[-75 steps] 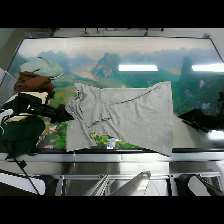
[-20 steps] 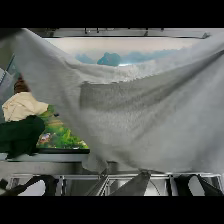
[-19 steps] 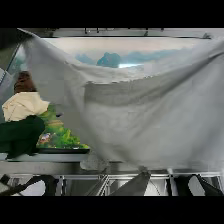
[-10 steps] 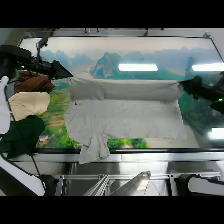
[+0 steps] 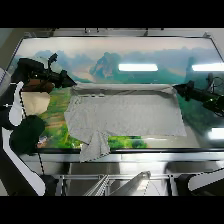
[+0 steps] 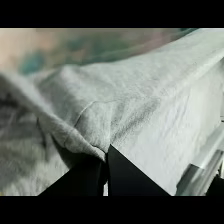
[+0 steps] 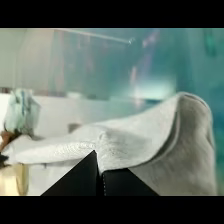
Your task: Fold the shirts.
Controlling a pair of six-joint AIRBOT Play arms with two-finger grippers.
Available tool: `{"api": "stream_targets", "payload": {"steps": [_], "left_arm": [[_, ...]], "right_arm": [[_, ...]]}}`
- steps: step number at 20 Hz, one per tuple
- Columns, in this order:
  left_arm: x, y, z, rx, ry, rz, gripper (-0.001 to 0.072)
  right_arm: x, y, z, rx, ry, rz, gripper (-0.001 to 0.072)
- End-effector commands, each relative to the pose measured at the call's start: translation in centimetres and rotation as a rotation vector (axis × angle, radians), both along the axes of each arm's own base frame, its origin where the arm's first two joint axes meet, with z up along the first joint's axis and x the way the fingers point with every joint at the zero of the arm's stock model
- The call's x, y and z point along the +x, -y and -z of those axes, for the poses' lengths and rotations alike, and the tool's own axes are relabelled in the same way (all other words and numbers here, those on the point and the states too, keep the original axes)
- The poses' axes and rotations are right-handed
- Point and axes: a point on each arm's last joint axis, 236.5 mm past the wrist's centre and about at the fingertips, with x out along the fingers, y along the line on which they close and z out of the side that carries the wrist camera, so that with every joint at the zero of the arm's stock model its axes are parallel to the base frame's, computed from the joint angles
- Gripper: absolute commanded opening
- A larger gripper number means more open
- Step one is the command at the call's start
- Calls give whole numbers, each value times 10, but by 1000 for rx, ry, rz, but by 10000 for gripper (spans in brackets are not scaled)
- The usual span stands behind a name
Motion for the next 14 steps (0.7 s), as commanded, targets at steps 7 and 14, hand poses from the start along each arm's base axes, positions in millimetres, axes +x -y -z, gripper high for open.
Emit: {"api": "stream_targets", "payload": {"steps": [7, 14], "left_arm": [[-73, -7, 52, 33, -252, -12, 13], [-78, 10, 58, 42, -250, 17, 12]], "right_arm": [[-48, 5, 51, -116, -174, -161, 16], [-46, -14, 49, -123, -160, -205, 79]]}}
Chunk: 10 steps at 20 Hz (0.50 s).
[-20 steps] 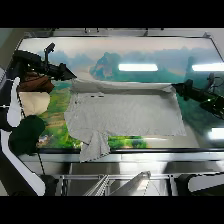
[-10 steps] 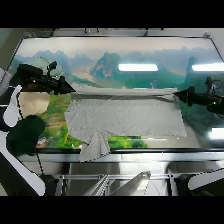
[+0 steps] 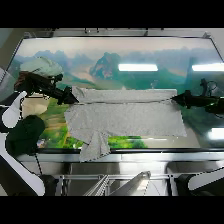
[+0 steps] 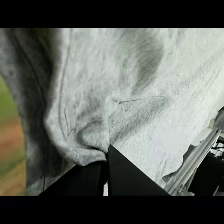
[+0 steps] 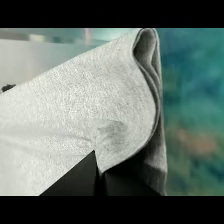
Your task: Fold the shirts.
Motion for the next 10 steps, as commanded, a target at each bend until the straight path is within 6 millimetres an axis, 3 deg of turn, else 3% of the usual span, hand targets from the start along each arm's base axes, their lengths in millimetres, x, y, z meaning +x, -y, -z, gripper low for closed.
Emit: {"api": "stream_targets", "payload": {"steps": [1, 2, 3, 4, 5, 6, 7, 8, 9, 10], "left_arm": [[-11, 6, -2, -16, -25, 36, 13], [-17, 7, -7, -31, -42, 63, 37], [-21, 8, -15, -49, -51, 86, 297], [-23, 8, -26, -68, -59, 107, 519], [-23, 5, -37, -74, -78, 113, 706], [-25, 4, -48, -80, -94, 130, 712], [-27, 1, -59, -78, -104, 141, 712], [-30, -1, -70, -76, -98, 151, 712], [-31, -2, -80, -65, -75, 148, 712], [-35, -3, -88, -63, -47, 144, 712]], "right_arm": [[-4, -6, -5, 3, 3, -31, 154], [-6, -3, -13, 7, 13, -35, 164], [-6, 3, -21, -2, 21, -28, 170], [-9, 14, -29, -36, 8, -17, 310], [-17, 31, -33, -97, -33, -10, 402], [-28, 50, -35, -175, -85, -8, 405], [-43, 73, -38, -270, -151, 10, 479], [-58, 94, -41, -354, -218, 39, 611], [-77, 114, -44, -438, -280, 56, 660], [-95, 125, -46, -490, -336, 53, 660]]}}
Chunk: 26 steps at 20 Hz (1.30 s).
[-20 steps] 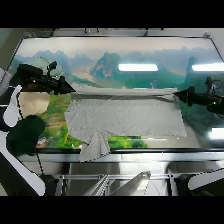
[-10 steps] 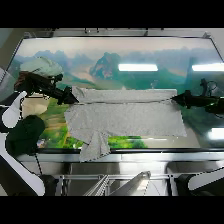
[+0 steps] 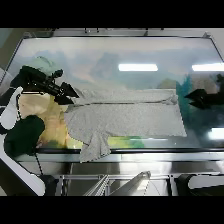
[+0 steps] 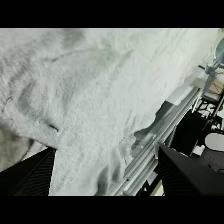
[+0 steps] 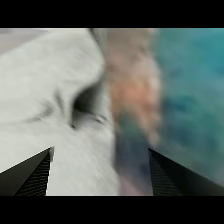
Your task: Fold the shirts.
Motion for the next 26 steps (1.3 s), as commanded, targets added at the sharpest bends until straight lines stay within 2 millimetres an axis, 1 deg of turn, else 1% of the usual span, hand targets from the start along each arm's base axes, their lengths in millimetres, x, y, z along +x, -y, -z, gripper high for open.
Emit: {"api": "stream_targets", "payload": {"steps": [1, 2, 3, 4, 5, 6, 7, 9, 10, 12, 14, 15, 16, 18, 20, 22, 24, 26], "left_arm": [[-18, -6, -34, 0, 26, 15, 712], [-28, -7, -39, -3, 30, 7, 711], [-41, -8, -43, -9, 31, 4, 711], [-54, -9, -44, -14, 32, -2, 711], [-70, -10, -45, -22, 34, -7, 711], [-85, -11, -44, -24, 30, -29, 711], [-98, -13, -42, -25, 27, -51, 711], [-126, -17, -36, -27, -16, -117, 710], [-140, -17, -33, -31, -49, -145, 711], [-167, -15, -22, -16, -133, -234, 711], [-192, -17, -3, 55, -182, -285, 711], [-204, -18, 8, 102, -196, -295, 710], [-215, -17, 17, 141, -206, -302, 710], [-225, -6, 27, 161, -197, -312, 698], [-232, 6, 39, 197, -182, -303, 697], [-233, 18, 51, 233, -176, -293, 697], [-229, 36, 60, 239, -167, -272, 693], [-221, 50, 71, 252, -162, -238, 692]], "right_arm": [[-67, 57, -4, -234, -243, 44, 659], [-83, 49, -2, -202, -290, 21, 658], [-94, 40, 4, -171, -326, 3, 658], [-102, 26, 12, -129, -350, -13, 658], [-110, 8, 21, -73, -359, -40, 645], [-119, -10, 29, -27, -370, -71, 541], [-132, -26, 38, 13, -390, -104, 500], [-156, -50, 52, 59, -453, -138, 500], [-163, -56, 58, 67, -470, -141, 500], [-163, -65, 64, 76, -453, -142, 500], [-152, -73, 63, 90, -399, -158, 497], [-146, -79, 60, 107, -372, -167, 435], [-142, -84, 57, 123, -344, -180, 245], [-137, -89, 54, 136, -330, -178, 25], [-136, -89, 54, 142, -326, -174, 16], [-136, -89, 53, 142, -326, -175, 16], [-136, -90, 53, 145, -325, -173, 16], [-136, -90, 53, 147, -325, -173, 16]]}}
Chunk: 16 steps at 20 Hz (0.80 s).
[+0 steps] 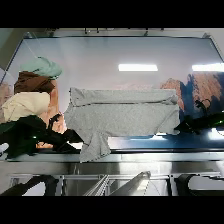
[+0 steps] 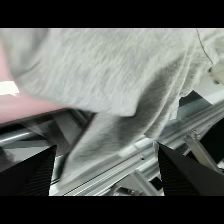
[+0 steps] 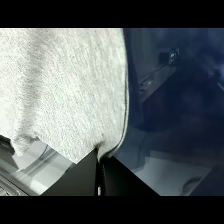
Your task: Fold the shirts.
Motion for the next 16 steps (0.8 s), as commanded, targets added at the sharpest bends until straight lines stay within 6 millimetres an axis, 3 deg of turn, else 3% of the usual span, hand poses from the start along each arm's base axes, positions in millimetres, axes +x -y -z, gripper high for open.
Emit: {"api": "stream_targets", "payload": {"steps": [1, 2, 3, 5, 6, 8, 11, 16], "left_arm": [[17, 20, 26, 57, 29, 30, 692], [24, 24, 30, 65, 31, 45, 691], [29, 27, 33, 64, 26, 60, 606], [31, 35, 35, 48, 2, 97, 123], [30, 38, 33, 35, -4, 121, 16], [26, 42, 25, 2, -12, 164, 16], [15, 39, -7, -59, -13, 253, 16], [16, -12, -41, 42, 51, 216, 16]], "right_arm": [[0, -4, -4, 22, 2, 0, 16], [0, -5, -4, 25, 0, -2, 16], [0, -5, -4, 26, -1, -2, 16], [-2, -6, -5, 32, -4, -5, 16], [-3, -7, -6, 37, -7, -7, 16], [-6, -10, -10, 58, -18, -21, 16], [-13, -9, -30, 109, -36, -62, 15], [-1, 35, -65, 52, 49, 56, 15]]}}
